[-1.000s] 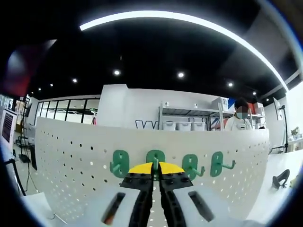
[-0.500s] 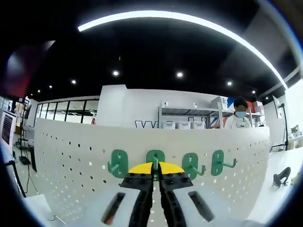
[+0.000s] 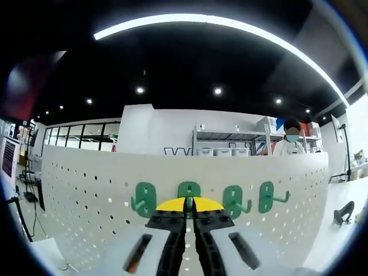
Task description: Insert the hook assembly into the mounting plate slot until the hook locks in place.
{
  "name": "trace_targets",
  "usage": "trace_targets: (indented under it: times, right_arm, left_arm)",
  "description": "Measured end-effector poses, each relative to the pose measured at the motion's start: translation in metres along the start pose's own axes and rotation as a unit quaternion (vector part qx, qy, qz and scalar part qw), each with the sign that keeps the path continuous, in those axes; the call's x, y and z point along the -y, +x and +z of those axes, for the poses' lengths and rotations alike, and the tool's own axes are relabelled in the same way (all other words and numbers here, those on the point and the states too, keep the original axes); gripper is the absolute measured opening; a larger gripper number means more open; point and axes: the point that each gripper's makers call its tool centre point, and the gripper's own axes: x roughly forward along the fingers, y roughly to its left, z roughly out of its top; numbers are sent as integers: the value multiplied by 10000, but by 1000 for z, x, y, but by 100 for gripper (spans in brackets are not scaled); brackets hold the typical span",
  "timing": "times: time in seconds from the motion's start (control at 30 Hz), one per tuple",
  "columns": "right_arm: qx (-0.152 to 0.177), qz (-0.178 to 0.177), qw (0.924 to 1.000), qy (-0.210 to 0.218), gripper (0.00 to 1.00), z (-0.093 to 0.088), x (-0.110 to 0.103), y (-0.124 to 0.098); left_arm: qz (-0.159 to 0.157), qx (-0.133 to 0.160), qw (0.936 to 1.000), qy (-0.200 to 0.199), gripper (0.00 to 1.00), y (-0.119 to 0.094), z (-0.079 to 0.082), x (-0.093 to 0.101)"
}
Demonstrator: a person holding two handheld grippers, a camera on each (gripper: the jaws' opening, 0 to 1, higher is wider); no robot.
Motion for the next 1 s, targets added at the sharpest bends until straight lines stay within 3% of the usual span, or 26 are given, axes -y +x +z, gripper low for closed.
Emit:
trace_targets:
  times: [1.0]
  right_arm:
    - [-14, -4, 10000, 14, 57, -2, -1, -1]
  left_arm:
    - [-102, -44, 9997, 239, 4, -1, -3, 1]
